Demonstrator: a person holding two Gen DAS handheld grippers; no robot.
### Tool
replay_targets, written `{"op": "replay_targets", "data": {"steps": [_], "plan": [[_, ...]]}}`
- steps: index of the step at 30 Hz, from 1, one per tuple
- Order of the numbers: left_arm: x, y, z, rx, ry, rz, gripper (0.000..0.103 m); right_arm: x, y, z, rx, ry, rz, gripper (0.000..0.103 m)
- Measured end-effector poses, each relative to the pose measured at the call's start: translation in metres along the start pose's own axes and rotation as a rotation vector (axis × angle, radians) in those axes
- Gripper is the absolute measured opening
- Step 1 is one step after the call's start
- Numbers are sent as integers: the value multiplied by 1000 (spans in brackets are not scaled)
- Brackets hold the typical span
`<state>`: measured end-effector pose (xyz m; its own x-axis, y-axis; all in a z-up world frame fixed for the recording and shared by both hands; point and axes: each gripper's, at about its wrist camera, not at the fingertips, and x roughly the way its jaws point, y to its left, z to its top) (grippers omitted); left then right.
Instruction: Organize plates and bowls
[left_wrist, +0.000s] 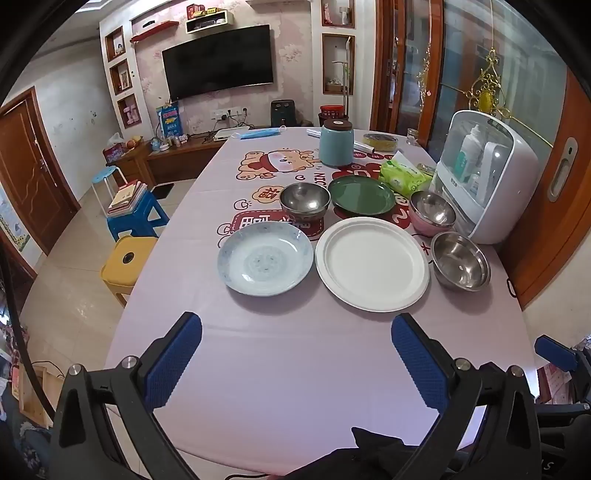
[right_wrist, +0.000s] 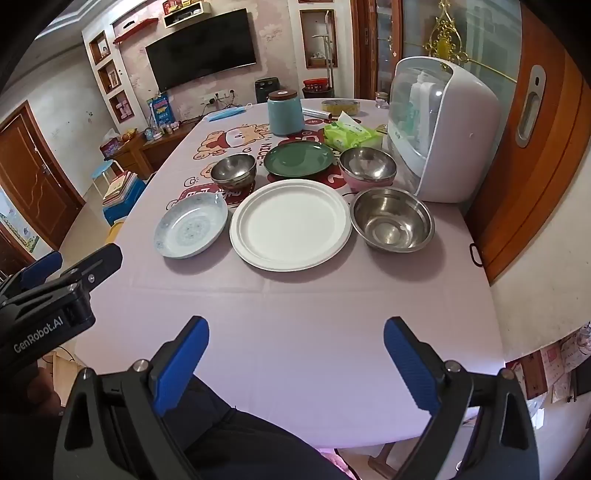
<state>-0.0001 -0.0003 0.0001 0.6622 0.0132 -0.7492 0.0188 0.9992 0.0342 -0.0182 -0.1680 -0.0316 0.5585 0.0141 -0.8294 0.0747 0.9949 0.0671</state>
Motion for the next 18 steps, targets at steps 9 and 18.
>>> {"op": "replay_targets", "data": {"steps": [9, 18], "plan": [[-1, -1, 0, -5, 6, -8, 102, 2, -1, 1, 1, 1, 1, 96], [4, 5, -4, -7, 11, -22, 102, 3, -3, 2, 3, 1, 4, 96]]}}
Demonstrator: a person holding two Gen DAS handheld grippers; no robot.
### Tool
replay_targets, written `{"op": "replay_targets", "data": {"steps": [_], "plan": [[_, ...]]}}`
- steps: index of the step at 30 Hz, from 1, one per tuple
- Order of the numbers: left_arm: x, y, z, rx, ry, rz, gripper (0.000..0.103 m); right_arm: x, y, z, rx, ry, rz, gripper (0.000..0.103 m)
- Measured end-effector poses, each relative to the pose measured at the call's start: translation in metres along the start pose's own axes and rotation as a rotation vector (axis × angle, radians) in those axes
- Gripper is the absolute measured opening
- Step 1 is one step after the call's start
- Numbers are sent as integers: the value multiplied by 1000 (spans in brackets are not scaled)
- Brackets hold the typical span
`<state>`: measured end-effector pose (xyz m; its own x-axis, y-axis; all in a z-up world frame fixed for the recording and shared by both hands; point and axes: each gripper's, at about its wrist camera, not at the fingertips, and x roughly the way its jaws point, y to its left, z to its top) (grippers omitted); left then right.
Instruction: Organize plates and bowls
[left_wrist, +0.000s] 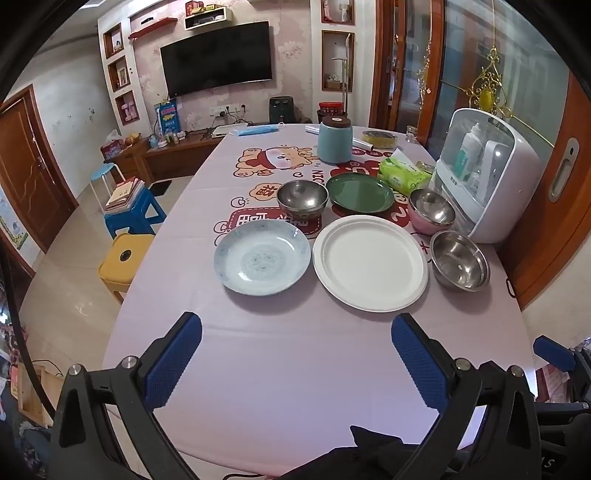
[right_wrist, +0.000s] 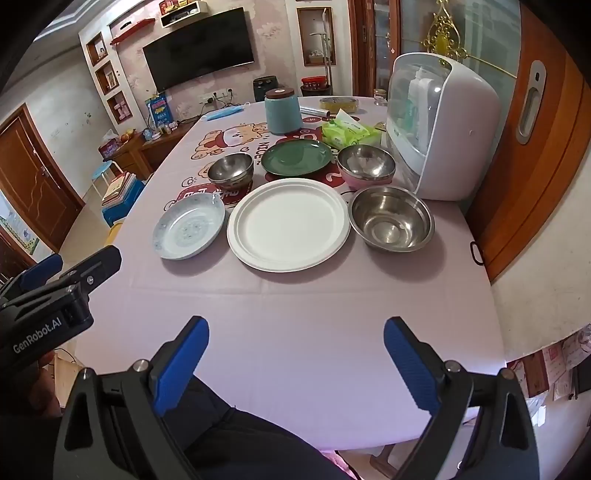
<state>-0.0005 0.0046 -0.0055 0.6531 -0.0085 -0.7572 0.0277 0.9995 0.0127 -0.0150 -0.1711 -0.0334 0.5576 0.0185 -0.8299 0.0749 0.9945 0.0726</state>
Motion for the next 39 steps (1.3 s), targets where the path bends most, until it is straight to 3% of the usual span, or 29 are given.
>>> {"op": "replay_targets", "data": {"steps": [19, 28, 32, 39], "plan": [[7, -8, 17, 6, -2, -34, 102, 6, -6, 11, 13, -5, 2, 96], [13, -2, 21, -32, 42, -26, 102, 15, -13, 19, 23, 9, 39, 96], [19, 7, 23, -61, 69, -19, 102, 5, -13, 21, 17, -36, 84, 96], [28, 17, 26, -106, 104, -17, 102, -4, -13, 32, -41, -110, 73, 96]]}}
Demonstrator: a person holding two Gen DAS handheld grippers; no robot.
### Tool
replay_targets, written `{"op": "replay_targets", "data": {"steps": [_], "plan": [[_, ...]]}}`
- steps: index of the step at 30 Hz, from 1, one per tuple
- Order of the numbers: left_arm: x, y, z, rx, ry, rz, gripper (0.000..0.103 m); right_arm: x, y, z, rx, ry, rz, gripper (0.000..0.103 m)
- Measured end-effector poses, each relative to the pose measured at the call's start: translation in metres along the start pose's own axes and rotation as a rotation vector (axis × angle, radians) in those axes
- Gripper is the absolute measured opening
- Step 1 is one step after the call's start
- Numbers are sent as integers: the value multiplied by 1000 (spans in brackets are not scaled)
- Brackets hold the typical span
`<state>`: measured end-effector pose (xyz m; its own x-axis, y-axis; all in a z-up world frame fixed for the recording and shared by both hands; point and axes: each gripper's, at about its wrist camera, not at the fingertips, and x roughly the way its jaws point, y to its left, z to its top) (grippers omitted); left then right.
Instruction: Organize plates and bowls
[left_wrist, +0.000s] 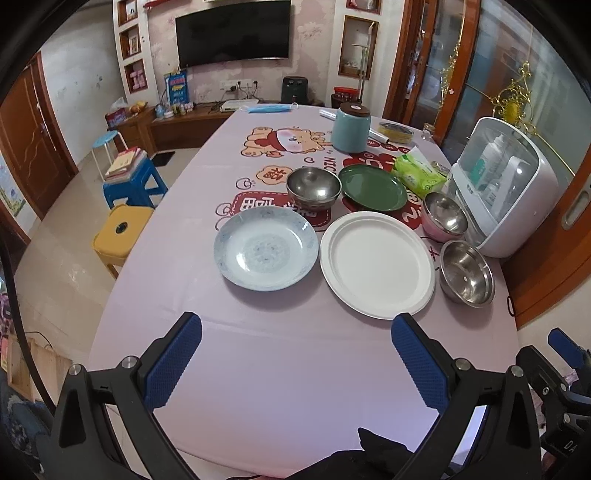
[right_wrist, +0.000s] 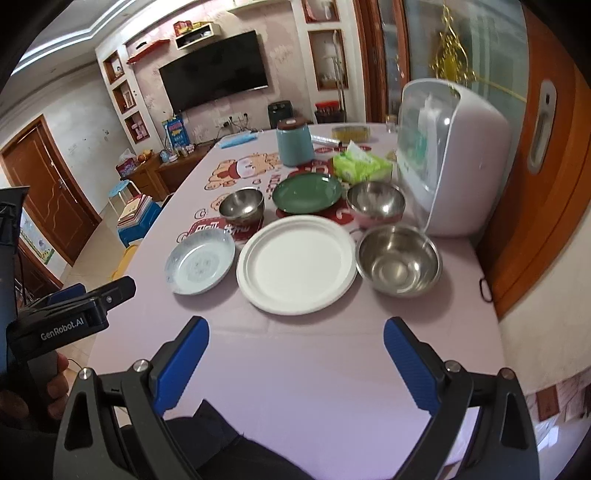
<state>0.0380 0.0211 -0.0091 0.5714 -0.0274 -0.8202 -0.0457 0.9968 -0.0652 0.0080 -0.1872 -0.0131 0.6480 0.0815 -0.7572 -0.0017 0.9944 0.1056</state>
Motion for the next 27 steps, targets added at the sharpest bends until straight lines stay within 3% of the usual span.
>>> {"op": "replay_targets", "data": {"steps": [9, 27], "plan": [[7, 4, 8, -16, 18, 9, 102, 11, -18, 6, 32, 10, 5, 96], [50, 4, 27, -36, 72, 59, 102, 73, -64, 17, 177, 125, 36, 96]]}}
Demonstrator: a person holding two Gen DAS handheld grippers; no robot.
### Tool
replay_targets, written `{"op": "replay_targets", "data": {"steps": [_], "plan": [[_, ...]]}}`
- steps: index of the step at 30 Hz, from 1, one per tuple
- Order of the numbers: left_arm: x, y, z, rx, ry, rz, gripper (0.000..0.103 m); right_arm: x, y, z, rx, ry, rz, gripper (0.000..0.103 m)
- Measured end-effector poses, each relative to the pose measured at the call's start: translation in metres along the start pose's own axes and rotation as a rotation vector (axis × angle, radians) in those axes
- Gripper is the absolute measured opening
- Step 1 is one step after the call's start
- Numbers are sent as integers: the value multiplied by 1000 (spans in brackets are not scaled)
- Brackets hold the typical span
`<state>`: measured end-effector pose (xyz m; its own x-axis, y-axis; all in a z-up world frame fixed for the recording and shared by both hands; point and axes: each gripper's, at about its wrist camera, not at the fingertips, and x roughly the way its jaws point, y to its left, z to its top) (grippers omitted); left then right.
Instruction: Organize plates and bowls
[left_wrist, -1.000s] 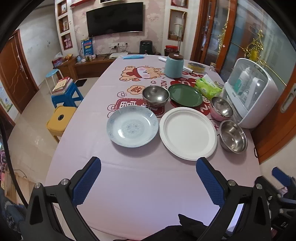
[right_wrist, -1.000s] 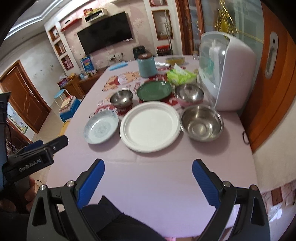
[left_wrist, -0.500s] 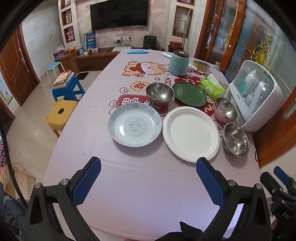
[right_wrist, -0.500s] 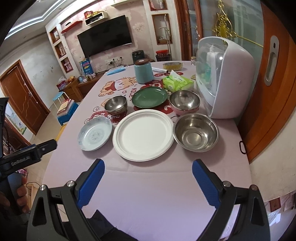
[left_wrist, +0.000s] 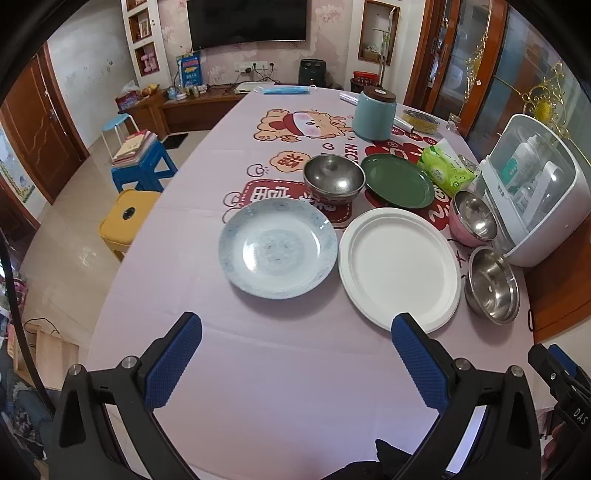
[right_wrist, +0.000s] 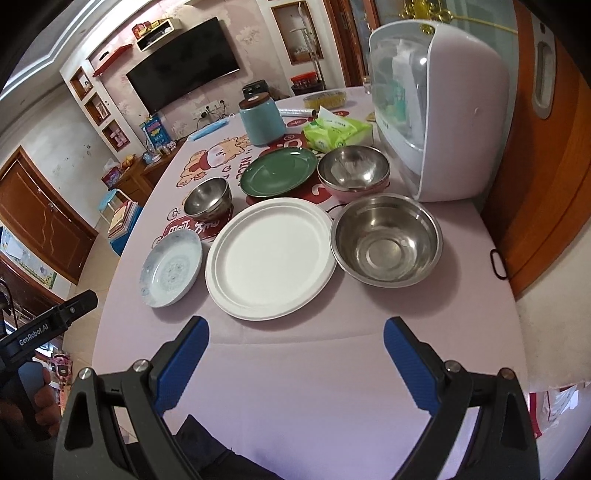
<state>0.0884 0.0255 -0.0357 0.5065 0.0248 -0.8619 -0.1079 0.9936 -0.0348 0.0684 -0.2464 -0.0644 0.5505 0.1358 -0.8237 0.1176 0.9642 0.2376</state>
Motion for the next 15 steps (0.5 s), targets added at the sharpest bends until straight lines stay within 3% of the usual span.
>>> {"op": "replay_targets", "data": {"steps": [15], "plan": [[85, -21, 29, -14, 126, -93, 102, 72, -18, 27, 73, 131, -4, 96]]}}
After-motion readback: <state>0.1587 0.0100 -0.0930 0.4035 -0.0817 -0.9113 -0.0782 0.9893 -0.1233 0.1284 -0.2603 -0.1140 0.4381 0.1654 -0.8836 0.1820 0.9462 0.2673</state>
